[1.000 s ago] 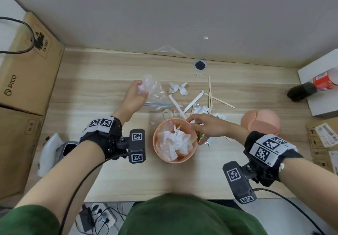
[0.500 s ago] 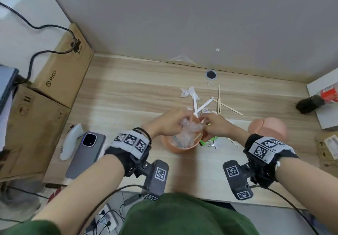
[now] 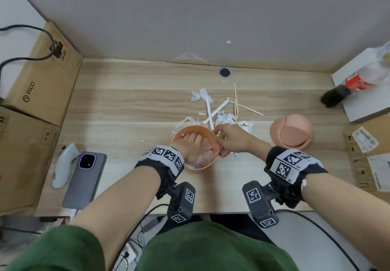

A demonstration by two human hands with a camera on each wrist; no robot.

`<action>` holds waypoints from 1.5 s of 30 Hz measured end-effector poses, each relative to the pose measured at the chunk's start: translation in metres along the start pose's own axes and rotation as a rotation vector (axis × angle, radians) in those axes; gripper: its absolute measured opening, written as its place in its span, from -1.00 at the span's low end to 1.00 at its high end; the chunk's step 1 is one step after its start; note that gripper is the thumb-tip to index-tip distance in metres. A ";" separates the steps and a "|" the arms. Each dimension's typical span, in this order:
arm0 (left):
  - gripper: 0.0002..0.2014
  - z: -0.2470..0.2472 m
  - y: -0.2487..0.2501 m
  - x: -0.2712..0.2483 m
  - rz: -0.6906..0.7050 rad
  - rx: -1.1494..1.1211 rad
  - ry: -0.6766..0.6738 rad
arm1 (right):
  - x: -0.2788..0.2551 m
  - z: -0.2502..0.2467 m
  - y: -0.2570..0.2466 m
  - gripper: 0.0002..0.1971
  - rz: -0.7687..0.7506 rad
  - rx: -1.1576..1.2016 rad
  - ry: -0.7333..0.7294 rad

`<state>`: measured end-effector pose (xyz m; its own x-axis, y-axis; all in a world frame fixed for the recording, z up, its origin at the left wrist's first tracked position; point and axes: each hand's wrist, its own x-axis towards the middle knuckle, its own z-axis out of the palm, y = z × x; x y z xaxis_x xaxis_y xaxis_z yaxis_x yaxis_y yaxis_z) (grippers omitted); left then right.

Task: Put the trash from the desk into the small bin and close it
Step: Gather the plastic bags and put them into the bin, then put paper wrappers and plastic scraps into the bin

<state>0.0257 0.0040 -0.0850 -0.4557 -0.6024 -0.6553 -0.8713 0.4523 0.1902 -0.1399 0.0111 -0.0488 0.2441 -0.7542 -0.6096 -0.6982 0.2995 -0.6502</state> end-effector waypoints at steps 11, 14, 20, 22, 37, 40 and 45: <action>-0.15 -0.059 -0.031 -0.032 0.259 -0.192 0.051 | 0.003 -0.005 0.002 -0.78 0.018 0.074 0.045; -0.43 -0.061 -0.032 -0.042 0.274 -0.127 0.279 | 0.002 -0.005 0.002 -0.78 0.017 0.040 0.045; -0.66 -0.057 -0.017 -0.033 0.123 -0.289 0.061 | -0.001 -0.006 0.002 -0.78 0.020 0.011 0.028; -0.52 -0.050 -0.011 -0.019 0.001 -0.365 -0.111 | -0.002 -0.004 0.002 -0.80 0.023 0.013 0.030; -0.52 -0.062 -0.017 -0.016 -0.112 -0.955 -0.412 | -0.005 -0.007 -0.002 -0.86 0.026 -0.050 0.059; -0.63 -0.069 -0.044 -0.030 0.029 -1.202 -0.296 | -0.004 -0.012 -0.003 -0.84 0.035 0.007 0.021; -0.73 -0.037 -0.112 -0.039 -0.114 -1.623 0.271 | -0.005 -0.016 -0.002 -0.82 0.056 0.075 -0.026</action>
<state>0.1345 -0.0476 -0.0541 -0.2445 -0.7513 -0.6130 -0.0892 -0.6121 0.7857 -0.1500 0.0048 -0.0372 0.2245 -0.7201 -0.6565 -0.6588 0.3843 -0.6468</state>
